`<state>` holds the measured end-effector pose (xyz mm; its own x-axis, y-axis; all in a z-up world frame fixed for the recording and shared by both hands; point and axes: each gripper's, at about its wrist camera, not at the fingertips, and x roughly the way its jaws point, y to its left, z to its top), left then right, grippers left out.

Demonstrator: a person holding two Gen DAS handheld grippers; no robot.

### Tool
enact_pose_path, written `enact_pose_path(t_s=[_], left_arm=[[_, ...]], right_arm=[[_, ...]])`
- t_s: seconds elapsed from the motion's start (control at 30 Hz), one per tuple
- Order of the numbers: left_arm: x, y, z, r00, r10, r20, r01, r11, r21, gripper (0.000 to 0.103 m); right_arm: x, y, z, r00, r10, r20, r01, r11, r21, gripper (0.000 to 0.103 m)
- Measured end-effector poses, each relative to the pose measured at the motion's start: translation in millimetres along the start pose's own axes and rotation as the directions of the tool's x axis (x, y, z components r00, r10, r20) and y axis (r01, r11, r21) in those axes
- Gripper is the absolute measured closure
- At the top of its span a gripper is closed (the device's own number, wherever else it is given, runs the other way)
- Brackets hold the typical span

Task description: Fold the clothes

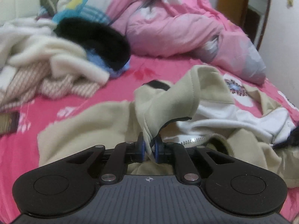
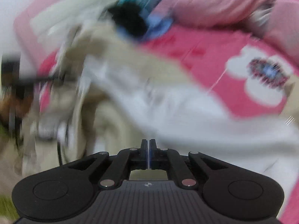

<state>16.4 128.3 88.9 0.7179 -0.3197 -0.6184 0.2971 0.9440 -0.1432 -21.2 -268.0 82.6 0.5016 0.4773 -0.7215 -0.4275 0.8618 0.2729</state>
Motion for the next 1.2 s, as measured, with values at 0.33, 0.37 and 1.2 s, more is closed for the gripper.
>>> enact_pose_path(t_s=[0.33,0.37,1.2], left_arm=[[7,9,0,0.999,-0.041,0.022,0.041,0.999,-0.022,0.095],[8,9,-1,0.999,-0.040,0.019,0.040,0.999,-0.021,0.095],[42,-24,43,0.999,-0.025,0.041,0.025,1.000,-0.003,0.096]], right_arm=[[87,-105,84,0.997,0.014,-0.081,0.006,0.968,0.251,0.038],[104,-113,85,0.991,0.045,-0.128,-0.006,0.958,0.287,0.037],[-73,46,41,0.535,-0.586,0.609,0.536,0.792,0.292,0.093]])
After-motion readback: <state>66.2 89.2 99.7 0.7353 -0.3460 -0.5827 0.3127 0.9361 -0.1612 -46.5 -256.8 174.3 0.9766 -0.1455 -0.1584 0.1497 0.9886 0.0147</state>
